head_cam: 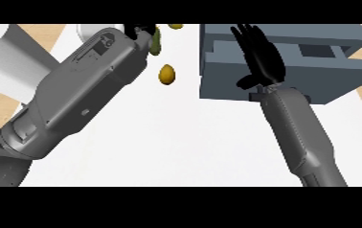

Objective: Pick up the can, place it into the drawer and close the drawer

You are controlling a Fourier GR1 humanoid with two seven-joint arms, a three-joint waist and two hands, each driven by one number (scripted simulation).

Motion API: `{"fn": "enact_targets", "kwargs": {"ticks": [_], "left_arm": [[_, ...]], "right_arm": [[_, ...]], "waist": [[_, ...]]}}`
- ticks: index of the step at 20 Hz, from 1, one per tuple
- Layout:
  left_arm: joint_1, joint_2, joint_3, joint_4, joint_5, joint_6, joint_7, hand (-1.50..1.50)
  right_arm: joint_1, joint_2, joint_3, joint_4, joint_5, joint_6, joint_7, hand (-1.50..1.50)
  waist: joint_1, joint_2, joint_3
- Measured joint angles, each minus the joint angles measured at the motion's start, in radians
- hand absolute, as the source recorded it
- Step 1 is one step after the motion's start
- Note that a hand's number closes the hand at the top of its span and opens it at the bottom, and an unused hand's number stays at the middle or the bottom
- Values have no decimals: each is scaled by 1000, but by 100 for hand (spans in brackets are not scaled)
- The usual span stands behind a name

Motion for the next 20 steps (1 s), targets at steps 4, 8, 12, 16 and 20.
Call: {"fn": "enact_targets", "kwargs": {"ticks": [4, 8, 12, 16, 20], "left_arm": [[9, 35, 7, -48, -13, 3, 35, -150], [45, 62, 9, -108, -26, 9, 54, -150], [46, 87, 17, -133, -35, 4, 82, -150], [58, 95, 21, -155, -50, 7, 93, -150], [63, 122, 24, -190, -60, 4, 122, -150]], "right_arm": [[-86, -11, -36, 146, 20, -84, -7, -150], [-151, -20, -67, 266, 36, -171, -12, -150], [-216, -31, -100, 373, 40, -243, -18, -150], [-283, -45, -132, 475, 42, -303, -14, -150], [-333, -52, -149, 550, 51, -346, 4, -150]], "waist": [[7, 3, -1], [13, 4, -2], [18, 12, 0], [26, 25, 8], [35, 28, 10]]}}
